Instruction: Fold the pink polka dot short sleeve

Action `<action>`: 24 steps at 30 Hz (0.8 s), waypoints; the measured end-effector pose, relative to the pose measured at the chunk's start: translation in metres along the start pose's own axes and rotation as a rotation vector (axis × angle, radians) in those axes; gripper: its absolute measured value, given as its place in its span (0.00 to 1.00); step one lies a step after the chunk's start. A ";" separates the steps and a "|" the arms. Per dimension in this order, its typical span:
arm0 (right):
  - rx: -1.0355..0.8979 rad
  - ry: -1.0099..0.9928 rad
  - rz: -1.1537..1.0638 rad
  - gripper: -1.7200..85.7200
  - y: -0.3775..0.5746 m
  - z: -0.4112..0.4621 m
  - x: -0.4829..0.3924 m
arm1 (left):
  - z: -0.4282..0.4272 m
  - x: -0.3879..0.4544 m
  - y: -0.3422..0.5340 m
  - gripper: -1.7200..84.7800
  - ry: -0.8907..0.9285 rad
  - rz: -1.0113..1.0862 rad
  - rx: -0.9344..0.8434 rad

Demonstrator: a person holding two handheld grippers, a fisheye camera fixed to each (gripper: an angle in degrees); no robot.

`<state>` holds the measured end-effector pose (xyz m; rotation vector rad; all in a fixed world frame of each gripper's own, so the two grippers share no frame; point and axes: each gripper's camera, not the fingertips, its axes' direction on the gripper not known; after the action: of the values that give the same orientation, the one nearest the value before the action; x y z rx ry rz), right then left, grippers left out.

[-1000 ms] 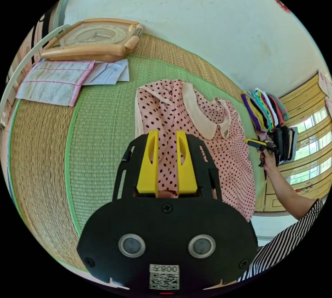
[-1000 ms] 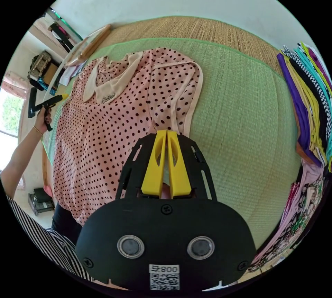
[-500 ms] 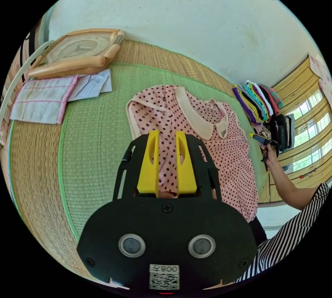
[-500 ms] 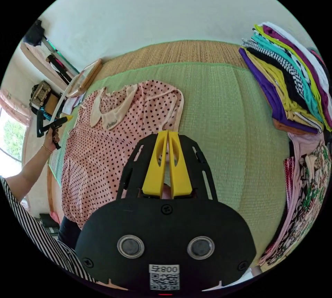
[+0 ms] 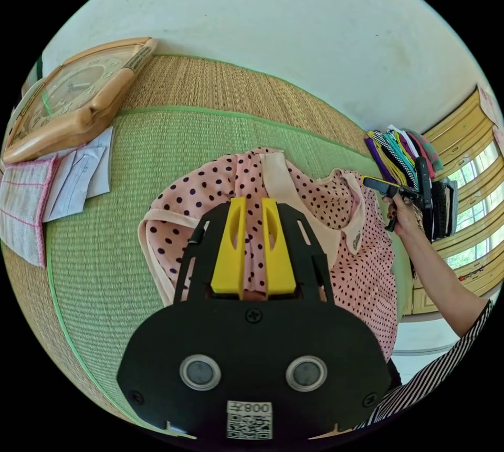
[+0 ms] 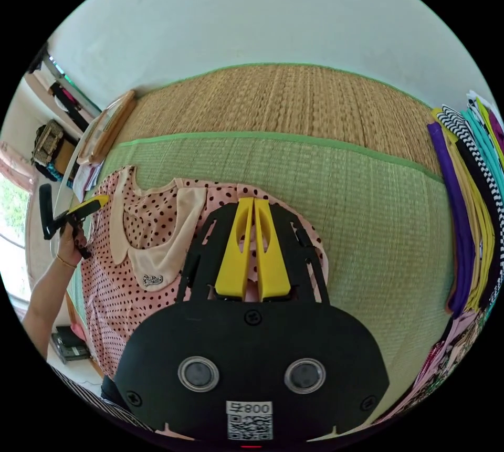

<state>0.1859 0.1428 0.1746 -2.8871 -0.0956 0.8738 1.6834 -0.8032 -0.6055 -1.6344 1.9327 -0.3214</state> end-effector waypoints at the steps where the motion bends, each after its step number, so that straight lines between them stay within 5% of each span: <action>1: 0.011 -0.003 0.041 0.02 -0.003 -0.007 0.007 | 0.000 0.002 0.000 0.07 -0.005 0.000 0.005; 8: 0.038 0.007 0.115 0.02 0.007 -0.058 0.017 | -0.013 0.023 0.021 0.08 0.023 -0.052 0.051; 14: 0.110 -0.164 0.033 0.02 0.116 -0.151 -0.013 | -0.062 0.059 0.080 0.09 0.067 -0.011 0.115; 19: 0.024 -0.046 0.005 0.02 0.238 -0.183 -0.044 | -0.090 0.074 0.142 0.09 -0.040 -0.001 0.075; 24: 0.001 -0.067 0.088 0.02 0.256 -0.198 -0.027 | -0.101 0.067 0.173 0.06 -0.120 -0.084 0.020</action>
<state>0.2804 -0.1327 0.3181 -2.8807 0.0264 0.9851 1.4784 -0.8483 -0.6348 -1.6858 1.7699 -0.2686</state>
